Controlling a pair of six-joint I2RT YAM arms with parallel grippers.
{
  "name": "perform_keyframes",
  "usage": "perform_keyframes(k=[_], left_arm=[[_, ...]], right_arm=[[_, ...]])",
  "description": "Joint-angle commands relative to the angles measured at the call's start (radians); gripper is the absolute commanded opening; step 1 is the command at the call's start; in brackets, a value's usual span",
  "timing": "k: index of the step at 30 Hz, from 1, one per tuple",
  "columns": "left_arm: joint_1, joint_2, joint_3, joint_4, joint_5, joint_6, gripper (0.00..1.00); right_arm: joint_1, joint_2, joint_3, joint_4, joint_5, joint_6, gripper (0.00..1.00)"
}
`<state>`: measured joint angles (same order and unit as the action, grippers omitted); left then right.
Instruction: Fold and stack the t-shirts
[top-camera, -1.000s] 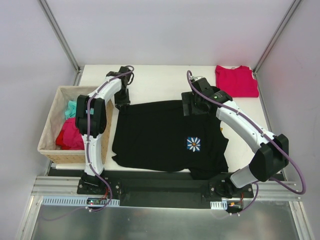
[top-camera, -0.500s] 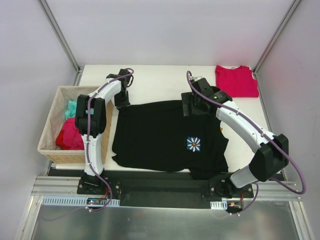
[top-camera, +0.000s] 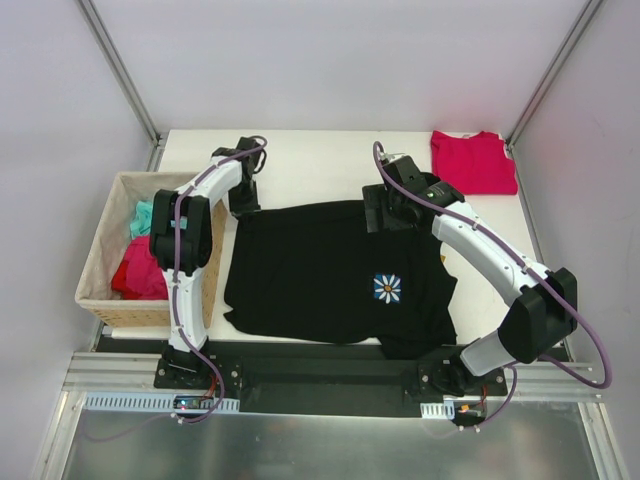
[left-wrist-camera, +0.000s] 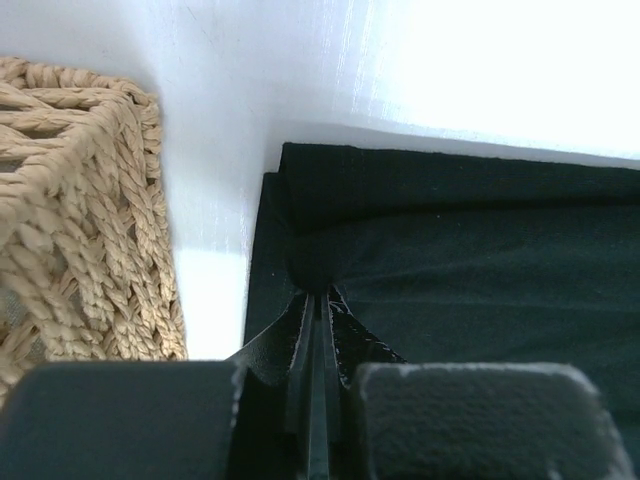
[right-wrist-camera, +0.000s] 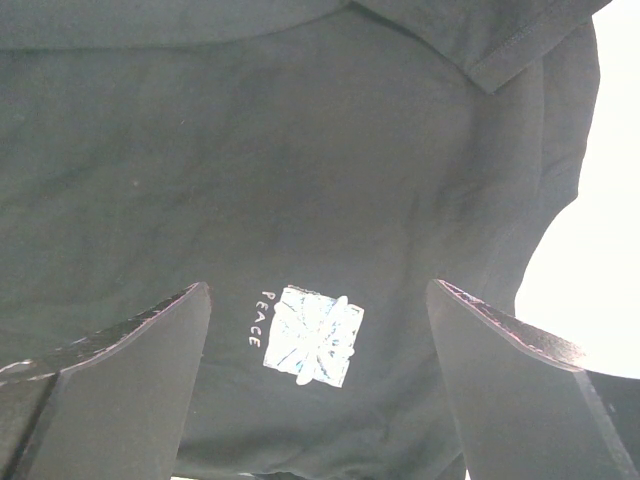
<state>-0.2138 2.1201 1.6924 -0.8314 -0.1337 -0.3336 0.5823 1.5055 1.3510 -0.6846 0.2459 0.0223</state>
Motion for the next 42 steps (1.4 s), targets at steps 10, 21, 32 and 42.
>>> perform_keyframes(k=[10, 21, 32, 42], left_arm=[[0.027, -0.072, 0.372, -0.06, -0.046, 0.056, 0.0], [0.057, 0.152, 0.463, -0.067, -0.063, 0.028, 0.1], [0.057, 0.086, 0.4, -0.068, -0.04, -0.008, 0.99], [0.054, -0.04, 0.185, -0.06, 0.003, -0.028, 0.86]], right_arm=[[0.007, -0.014, 0.01, 0.01, 0.0, 0.013, 0.93], [0.014, -0.036, -0.001, -0.007, 0.015, 0.007, 0.93], [0.028, -0.028, -0.006, 0.002, 0.015, 0.011, 0.93], [0.05, -0.03, -0.012, 0.005, 0.021, 0.018, 0.93]])
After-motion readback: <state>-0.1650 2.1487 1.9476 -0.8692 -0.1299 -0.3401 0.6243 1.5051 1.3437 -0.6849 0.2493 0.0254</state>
